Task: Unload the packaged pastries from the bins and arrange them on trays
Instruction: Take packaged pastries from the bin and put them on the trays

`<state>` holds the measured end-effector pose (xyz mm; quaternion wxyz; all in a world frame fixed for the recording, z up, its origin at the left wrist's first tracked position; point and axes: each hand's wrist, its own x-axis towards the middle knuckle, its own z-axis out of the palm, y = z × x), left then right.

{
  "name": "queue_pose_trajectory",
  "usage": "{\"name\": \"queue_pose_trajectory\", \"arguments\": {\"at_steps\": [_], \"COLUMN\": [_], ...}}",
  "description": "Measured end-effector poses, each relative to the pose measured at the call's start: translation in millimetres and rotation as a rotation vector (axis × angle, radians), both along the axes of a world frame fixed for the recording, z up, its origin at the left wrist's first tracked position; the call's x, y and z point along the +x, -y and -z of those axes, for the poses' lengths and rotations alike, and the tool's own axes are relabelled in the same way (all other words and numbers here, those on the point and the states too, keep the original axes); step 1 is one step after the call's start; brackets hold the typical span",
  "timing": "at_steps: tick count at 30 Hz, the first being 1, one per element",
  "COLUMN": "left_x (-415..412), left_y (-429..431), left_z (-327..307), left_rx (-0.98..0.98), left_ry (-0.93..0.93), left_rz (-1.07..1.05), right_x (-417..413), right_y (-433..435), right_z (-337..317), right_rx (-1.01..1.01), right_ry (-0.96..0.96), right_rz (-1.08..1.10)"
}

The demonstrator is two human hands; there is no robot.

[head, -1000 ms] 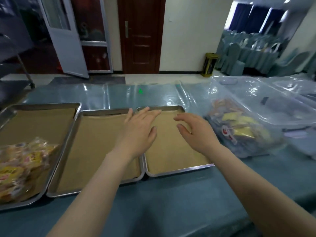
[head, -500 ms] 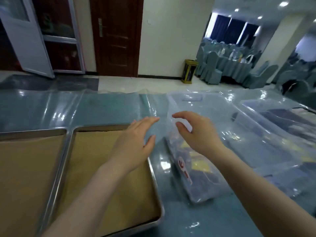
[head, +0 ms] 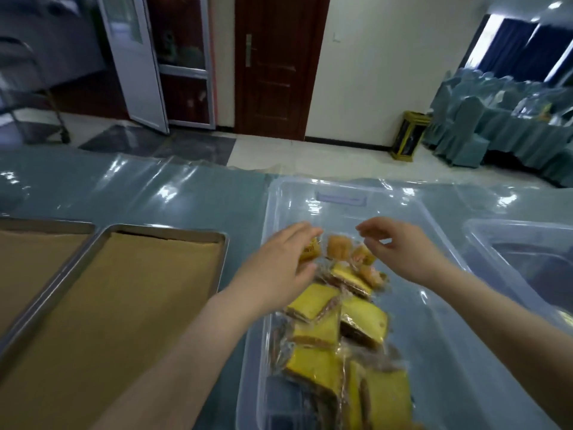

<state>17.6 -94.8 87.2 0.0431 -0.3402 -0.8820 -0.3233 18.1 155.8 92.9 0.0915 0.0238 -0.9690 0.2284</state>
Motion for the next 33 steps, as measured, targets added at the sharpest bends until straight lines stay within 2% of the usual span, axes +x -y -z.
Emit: {"name": "queue_pose_trajectory", "arguments": {"at_steps": [5,7,13,17,24,28,31,33], "left_x": [-3,-3,-3,-3,-1,1,1,-8], "left_y": [-18,-19,-16,-15,-15,-16,-27,-46], "left_z": [20,25,26,23,24,21,8,0], "left_rx": [-0.302,-0.36,-0.377,-0.377,-0.39,-0.393,-0.13,-0.069], "left_ry": [-0.089,-0.115,-0.171,-0.155,-0.161,-0.169,-0.135,-0.167], "left_rz": [-0.133,-0.168,-0.207,-0.219,-0.226,-0.188,-0.168,-0.152], "right_x": [-53,-76,-106,-98,-88,-77,-65,-61], "right_y": [-19,-24,-33,-47,-61,-56,-51,-51], "right_z": [31,46,95,113,122,134,157,158], "right_rx": [0.229,0.269,0.361,0.307,0.292,0.31,0.266,0.218], "right_ry": [0.179,0.257,0.348,0.408,0.655,0.484,0.351,0.305], "right_rz": [-0.076,-0.05,-0.039,-0.029,-0.118,-0.023,0.046,0.065]}}
